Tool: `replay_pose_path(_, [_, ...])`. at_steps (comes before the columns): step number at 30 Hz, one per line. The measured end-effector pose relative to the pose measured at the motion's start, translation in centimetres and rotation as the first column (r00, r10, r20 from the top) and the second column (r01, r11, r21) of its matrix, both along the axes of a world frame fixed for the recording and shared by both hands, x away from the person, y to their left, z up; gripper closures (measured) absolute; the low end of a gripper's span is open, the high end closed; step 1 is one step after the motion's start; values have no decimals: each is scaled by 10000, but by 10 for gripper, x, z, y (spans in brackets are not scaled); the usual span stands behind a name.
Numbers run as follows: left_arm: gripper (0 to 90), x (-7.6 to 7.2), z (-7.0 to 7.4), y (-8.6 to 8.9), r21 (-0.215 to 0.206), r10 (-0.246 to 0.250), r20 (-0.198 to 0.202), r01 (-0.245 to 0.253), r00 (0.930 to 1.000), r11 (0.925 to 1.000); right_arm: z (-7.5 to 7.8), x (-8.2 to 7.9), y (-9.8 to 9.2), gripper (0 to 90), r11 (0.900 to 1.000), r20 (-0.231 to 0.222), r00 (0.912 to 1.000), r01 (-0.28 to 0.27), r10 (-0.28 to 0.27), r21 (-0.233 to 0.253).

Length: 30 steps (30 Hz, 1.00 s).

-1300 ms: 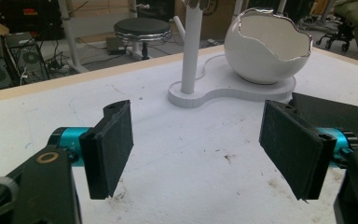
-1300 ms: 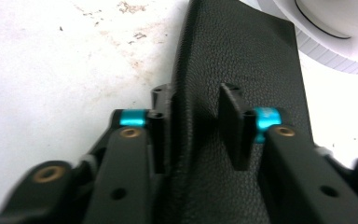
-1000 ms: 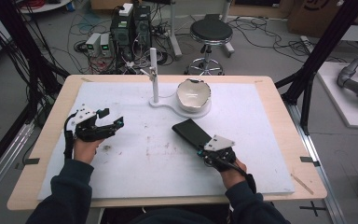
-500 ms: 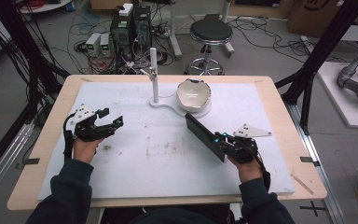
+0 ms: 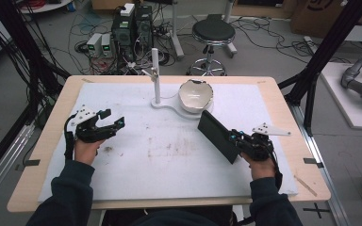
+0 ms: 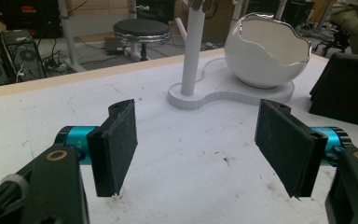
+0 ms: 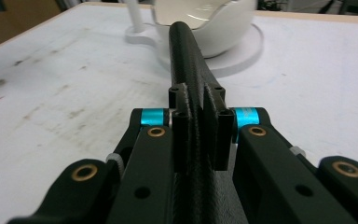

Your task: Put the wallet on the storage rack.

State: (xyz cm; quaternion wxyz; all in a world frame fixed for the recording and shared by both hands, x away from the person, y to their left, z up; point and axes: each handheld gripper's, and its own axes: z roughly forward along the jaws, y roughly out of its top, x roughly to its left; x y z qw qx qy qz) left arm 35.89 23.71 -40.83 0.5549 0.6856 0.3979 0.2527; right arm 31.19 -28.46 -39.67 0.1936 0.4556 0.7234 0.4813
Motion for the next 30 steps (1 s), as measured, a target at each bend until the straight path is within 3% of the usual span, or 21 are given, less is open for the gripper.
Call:
replay_pose_path(12, [295, 0, 0, -1, 38, -54, -29, 54, 10000, 10000, -5, 3, -6, 753, 9992, 466, 9989, 39, -20, -410])
replay_pose_path(15, [295, 0, 0, -1, 24, -69, -38, 69, 10000, 10000, -7, 3, -7, 628, 9988, 647, 9978, 161, -130, -465])
replay_pose_path(19, [296, 0, 0, -1, -22, -46, -48, 46, 10000, 10000, -9, 4, -10, 527, 9994, 609, 9980, 202, -184, -292])
replay_pose_path(25, [296, 0, 0, -1, -23, -75, -49, 75, 10000, 10000, -9, 2, -9, 459, 9991, 557, 9981, -231, 251, -359])
replay_pose_path(30, [297, 0, 0, -1, -2, -96, -55, 96, 9999, 10000, -12, -1, -2, 380, 9934, 644, 9963, -504, 572, -1034])
